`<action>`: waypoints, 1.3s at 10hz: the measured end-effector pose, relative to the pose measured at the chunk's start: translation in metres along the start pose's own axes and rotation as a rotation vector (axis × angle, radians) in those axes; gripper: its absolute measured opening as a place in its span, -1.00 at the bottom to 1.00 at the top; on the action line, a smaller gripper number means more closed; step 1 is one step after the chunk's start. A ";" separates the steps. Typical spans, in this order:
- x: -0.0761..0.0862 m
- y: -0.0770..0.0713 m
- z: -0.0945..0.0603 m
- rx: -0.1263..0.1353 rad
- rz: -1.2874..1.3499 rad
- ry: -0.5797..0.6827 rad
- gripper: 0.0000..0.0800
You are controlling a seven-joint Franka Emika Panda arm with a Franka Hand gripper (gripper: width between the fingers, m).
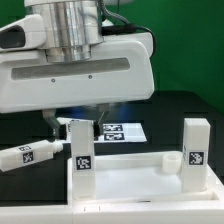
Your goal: Assemble desk
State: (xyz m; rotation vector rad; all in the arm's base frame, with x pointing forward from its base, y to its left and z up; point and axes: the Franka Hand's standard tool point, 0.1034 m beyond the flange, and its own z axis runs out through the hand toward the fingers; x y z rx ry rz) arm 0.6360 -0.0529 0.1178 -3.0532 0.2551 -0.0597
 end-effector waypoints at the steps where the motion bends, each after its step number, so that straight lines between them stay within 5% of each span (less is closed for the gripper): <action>1: 0.001 0.000 0.000 -0.003 0.107 0.008 -0.29; 3: 0.001 0.001 0.000 -0.008 0.395 0.015 -0.29; 5: 0.001 0.006 0.001 0.022 0.741 0.016 -0.29; 8: 0.001 0.007 0.001 0.022 0.917 0.016 -0.29; 13: 0.000 -0.008 0.002 0.043 1.765 0.033 -0.29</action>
Offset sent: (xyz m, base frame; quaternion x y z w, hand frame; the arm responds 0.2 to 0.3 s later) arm 0.0031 -0.0031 0.0007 0.0395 0.0083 0.5090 0.8598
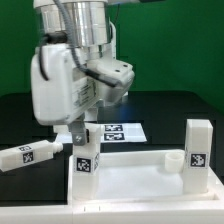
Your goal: Assemble desk
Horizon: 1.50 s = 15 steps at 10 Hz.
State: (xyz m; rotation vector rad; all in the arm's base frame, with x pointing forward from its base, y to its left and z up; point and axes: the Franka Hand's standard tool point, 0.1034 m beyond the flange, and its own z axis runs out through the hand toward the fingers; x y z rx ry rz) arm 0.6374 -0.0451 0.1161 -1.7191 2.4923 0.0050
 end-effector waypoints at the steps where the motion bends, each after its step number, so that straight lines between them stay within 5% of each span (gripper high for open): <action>1: 0.001 0.000 0.000 0.000 0.030 -0.001 -0.29; 2: 0.001 0.000 0.000 0.000 -0.002 -0.001 -0.22; 3: 0.001 -0.001 0.000 0.004 -0.143 0.000 0.12; 4: 0.002 -0.002 0.000 0.009 -0.331 0.001 0.12; 6: 0.000 -0.001 0.001 0.006 -0.613 0.000 0.58; 12: 0.003 -0.002 0.001 -0.024 -1.267 0.046 0.62; 13: 0.003 -0.002 0.001 -0.023 -1.227 0.046 0.39; 14: 0.003 -0.002 0.001 -0.022 -1.221 0.046 0.39; 15: 0.002 -0.002 0.001 -0.020 -1.163 0.044 -0.04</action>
Offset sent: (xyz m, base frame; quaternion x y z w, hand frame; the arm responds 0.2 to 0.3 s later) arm -0.0023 0.0058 -0.0012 0.0208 -0.0446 -0.3312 0.9423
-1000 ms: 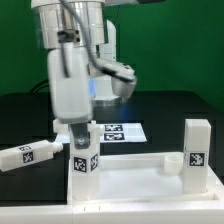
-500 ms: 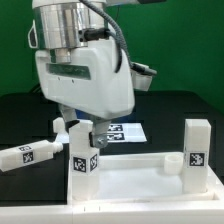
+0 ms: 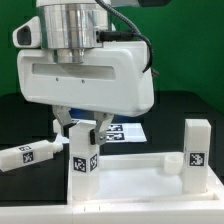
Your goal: Assemble desk
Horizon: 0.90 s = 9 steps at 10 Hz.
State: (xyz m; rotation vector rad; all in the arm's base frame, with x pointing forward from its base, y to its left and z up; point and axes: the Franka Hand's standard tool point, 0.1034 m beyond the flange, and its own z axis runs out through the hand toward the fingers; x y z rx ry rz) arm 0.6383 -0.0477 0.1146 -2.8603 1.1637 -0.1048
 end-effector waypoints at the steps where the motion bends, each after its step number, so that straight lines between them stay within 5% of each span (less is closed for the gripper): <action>1: 0.000 0.001 0.000 -0.003 0.091 -0.001 -0.29; 4: -0.003 0.006 0.001 -0.003 0.627 -0.048 -0.29; 5: -0.003 0.003 0.001 0.028 0.836 -0.070 -0.29; 6: -0.001 0.005 0.001 0.045 0.939 -0.090 -0.29; 9: -0.002 0.003 0.001 0.040 1.078 -0.094 -0.29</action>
Offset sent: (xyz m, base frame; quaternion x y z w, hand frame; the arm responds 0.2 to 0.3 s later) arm -0.0139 -0.0090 0.0037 -0.0649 -0.0579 0.4839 0.8708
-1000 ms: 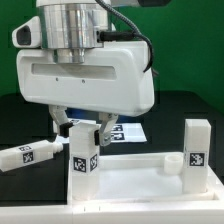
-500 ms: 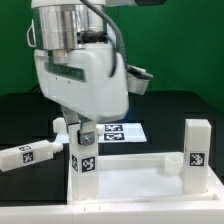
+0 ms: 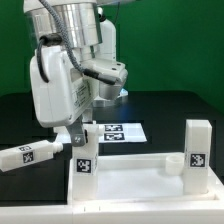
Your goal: Assemble desk
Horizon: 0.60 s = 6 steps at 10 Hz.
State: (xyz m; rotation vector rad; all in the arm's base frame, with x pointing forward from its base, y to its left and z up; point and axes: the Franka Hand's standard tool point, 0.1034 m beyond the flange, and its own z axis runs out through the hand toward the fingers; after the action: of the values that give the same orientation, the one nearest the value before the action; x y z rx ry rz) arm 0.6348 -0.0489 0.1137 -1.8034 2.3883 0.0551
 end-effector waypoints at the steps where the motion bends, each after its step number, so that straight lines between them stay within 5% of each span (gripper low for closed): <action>1: 0.000 0.000 0.000 0.000 0.007 0.001 -0.29; 3: 0.000 0.000 0.000 -0.001 -0.086 0.003 -0.23; 4: -0.003 0.000 0.000 -0.002 -0.206 0.003 0.21; 5: -0.004 0.001 -0.001 -0.019 -0.425 0.010 0.21; 6: -0.009 0.004 0.000 -0.031 -0.570 0.021 0.54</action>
Offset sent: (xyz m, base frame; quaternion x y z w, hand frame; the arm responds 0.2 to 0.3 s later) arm 0.0054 0.0051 0.0040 0.0152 0.0095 -0.2048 0.9786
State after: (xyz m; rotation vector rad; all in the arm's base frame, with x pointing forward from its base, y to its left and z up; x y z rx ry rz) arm 0.6333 -0.0398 0.1150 -2.4274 1.8028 0.0082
